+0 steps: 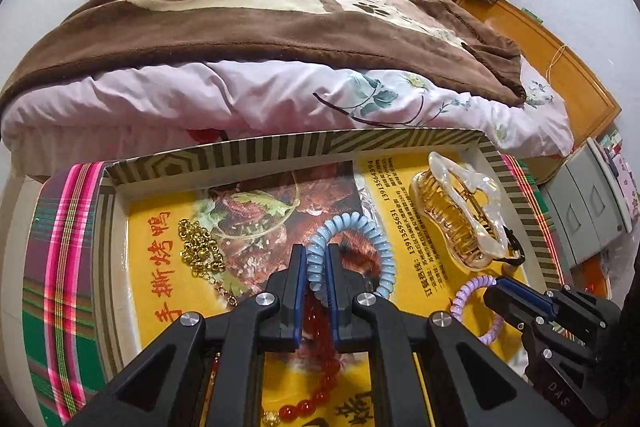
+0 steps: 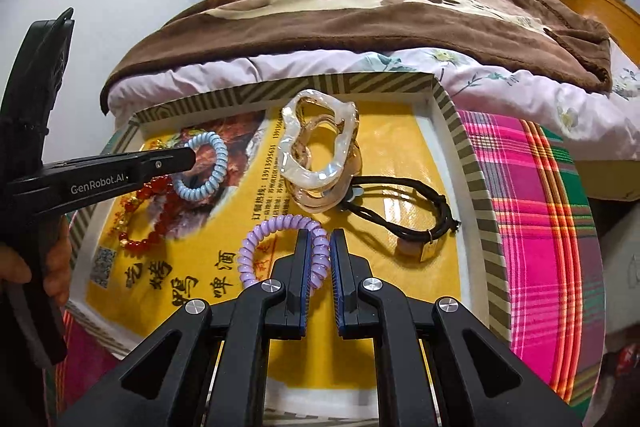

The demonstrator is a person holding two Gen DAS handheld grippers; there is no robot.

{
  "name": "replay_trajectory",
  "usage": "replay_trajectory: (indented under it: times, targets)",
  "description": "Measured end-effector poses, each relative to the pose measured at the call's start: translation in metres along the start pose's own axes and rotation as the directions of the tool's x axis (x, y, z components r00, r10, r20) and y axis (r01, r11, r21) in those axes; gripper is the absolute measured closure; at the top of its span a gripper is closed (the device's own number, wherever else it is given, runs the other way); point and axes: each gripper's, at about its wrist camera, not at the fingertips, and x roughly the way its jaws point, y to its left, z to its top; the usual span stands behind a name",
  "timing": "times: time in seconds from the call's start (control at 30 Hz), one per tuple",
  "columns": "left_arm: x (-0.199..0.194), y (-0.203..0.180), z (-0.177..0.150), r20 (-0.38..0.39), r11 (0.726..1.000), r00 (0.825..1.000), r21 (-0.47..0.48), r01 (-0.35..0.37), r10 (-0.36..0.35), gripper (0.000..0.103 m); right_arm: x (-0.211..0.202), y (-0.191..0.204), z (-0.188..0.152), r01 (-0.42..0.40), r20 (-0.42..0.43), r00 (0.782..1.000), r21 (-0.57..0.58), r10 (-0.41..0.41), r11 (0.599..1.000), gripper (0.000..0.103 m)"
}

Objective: Organize jewelry
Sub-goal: 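Carry both coil hair ties into the yellow box and open both tools, then grasp the black band with the right tool while the left tool grasps the rhinestone barrette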

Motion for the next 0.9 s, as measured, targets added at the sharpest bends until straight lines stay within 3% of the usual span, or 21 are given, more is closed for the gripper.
replay_trajectory:
  times: [0.33, 0.43, 0.57, 0.9]
  targets:
    - [0.009, 0.001, 0.002, -0.022, 1.0, 1.0, -0.003, -0.006, 0.006, 0.093, 0.007, -0.003, -0.002, 0.019, -0.014, 1.0, 0.008, -0.019, 1.0, 0.093]
    - [0.008, 0.0, 0.001, -0.022, 1.0, 1.0, 0.001, -0.005, 0.005, 0.086, 0.007, -0.003, -0.002, 0.013, -0.014, 1.0, 0.01, -0.012, 1.0, 0.093]
    - [0.005, -0.001, -0.001, -0.018, 1.0, 1.0, 0.004, -0.005, 0.005, 0.06, 0.006, -0.004, -0.001, 0.013, -0.009, 1.0, 0.02, -0.012, 1.0, 0.085]
    - [-0.026, -0.007, -0.012, 0.02, 1.0, 1.0, 0.012, -0.002, 0.002, 0.057, -0.021, -0.007, -0.007, -0.005, 0.03, 1.0, 0.058, 0.003, 0.998, 0.078]
